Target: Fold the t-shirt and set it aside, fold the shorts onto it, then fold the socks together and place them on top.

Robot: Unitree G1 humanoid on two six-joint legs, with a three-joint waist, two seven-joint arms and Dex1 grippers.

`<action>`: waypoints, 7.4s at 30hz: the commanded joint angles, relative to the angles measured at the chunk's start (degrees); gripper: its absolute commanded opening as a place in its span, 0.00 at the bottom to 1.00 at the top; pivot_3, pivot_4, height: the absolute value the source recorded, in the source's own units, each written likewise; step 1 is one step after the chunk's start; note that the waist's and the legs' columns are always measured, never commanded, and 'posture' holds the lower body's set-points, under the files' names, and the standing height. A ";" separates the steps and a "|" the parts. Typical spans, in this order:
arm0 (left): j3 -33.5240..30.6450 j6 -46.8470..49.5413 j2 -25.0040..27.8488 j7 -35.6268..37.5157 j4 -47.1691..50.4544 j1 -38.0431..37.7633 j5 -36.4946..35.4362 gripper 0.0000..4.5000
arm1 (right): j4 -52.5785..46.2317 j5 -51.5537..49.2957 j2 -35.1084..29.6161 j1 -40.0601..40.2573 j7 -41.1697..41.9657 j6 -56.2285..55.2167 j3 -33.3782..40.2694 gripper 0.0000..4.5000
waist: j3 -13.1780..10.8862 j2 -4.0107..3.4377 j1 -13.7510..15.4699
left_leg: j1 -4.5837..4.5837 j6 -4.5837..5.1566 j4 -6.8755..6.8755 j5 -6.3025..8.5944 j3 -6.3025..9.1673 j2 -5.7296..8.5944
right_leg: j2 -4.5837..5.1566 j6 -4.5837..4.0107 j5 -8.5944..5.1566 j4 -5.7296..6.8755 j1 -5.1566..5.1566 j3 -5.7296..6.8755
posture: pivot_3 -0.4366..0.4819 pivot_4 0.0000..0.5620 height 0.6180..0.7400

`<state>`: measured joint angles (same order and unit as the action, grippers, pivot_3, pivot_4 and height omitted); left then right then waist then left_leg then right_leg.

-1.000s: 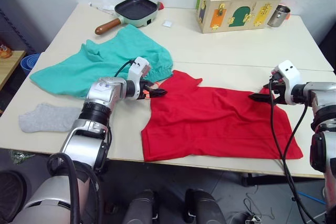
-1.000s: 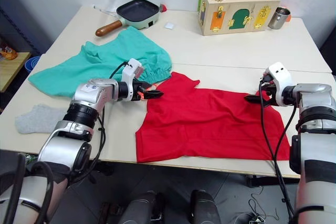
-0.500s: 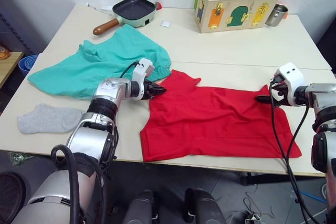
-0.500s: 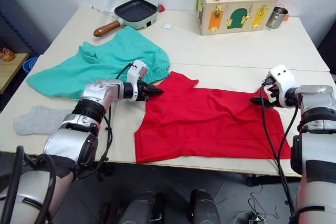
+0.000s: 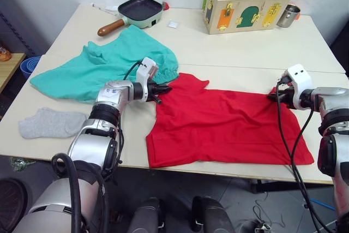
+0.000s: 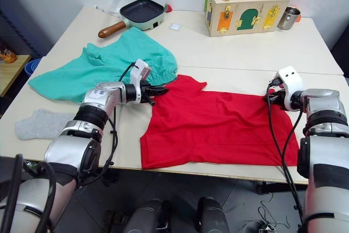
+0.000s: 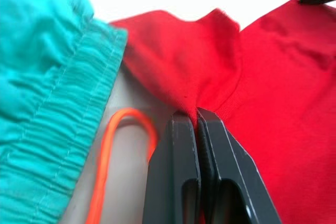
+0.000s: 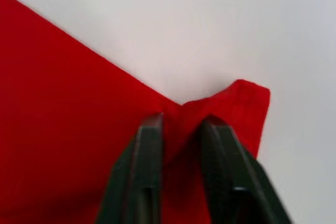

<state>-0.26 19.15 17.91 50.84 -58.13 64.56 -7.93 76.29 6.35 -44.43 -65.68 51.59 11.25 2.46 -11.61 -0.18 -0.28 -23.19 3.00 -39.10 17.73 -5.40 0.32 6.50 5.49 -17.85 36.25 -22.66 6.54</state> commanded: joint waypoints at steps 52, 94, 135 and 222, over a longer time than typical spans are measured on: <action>-3.27 37.02 14.84 4.97 42.51 -12.54 -18.52 0.60 | -30.99 -20.20 -16.90 23.58 27.91 -3.00 10.61 1.00 | 0.02 0.01 0.37 | 0.16 0.05 -0.14 -0.06 0.09 -0.02 | 0.14 0.00 0.00 0.17 0.17 -0.08 | 0.48 0.27 1.00; -7.48 11.34 -7.09 -7.12 -8.97 11.49 -4.46 0.01 | -58.97 -33.63 -6.48 41.23 21.81 -2.63 16.82 1.00 | 0.00 0.08 1.59 | 0.09 0.06 -0.15 -0.07 -0.03 0.09 | 0.03 0.02 0.01 0.29 -0.01 0.03 | 0.48 0.27 1.00; 13.56 -22.19 11.57 30.30 51.08 -29.17 -3.73 0.01 | -59.38 -33.11 -9.69 53.57 19.79 -1.65 20.43 1.00 | 0.03 0.05 1.59 | 0.15 0.13 -0.27 -0.09 0.05 0.02 | 0.18 0.01 0.02 0.27 0.15 -0.09 | 0.48 0.27 1.00; 9.88 -4.52 -5.95 -19.65 36.33 -30.50 5.37 0.00 | -46.32 -16.09 9.14 45.41 -14.88 -15.46 7.93 0.01 | 0.21 0.23 1.39 | 1.12 -0.01 0.06 0.03 0.09 -0.09 | 0.18 0.02 0.04 -0.29 1.12 -0.16 | 0.48 0.27 1.00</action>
<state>10.37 14.39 10.95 34.03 -19.18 34.01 -4.79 24.82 -11.26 -33.56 -19.99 39.30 -3.11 7.99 -11.40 0.05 1.11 -21.99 2.99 -39.05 17.76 -5.33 0.23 6.68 5.50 -17.81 35.90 -21.50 6.34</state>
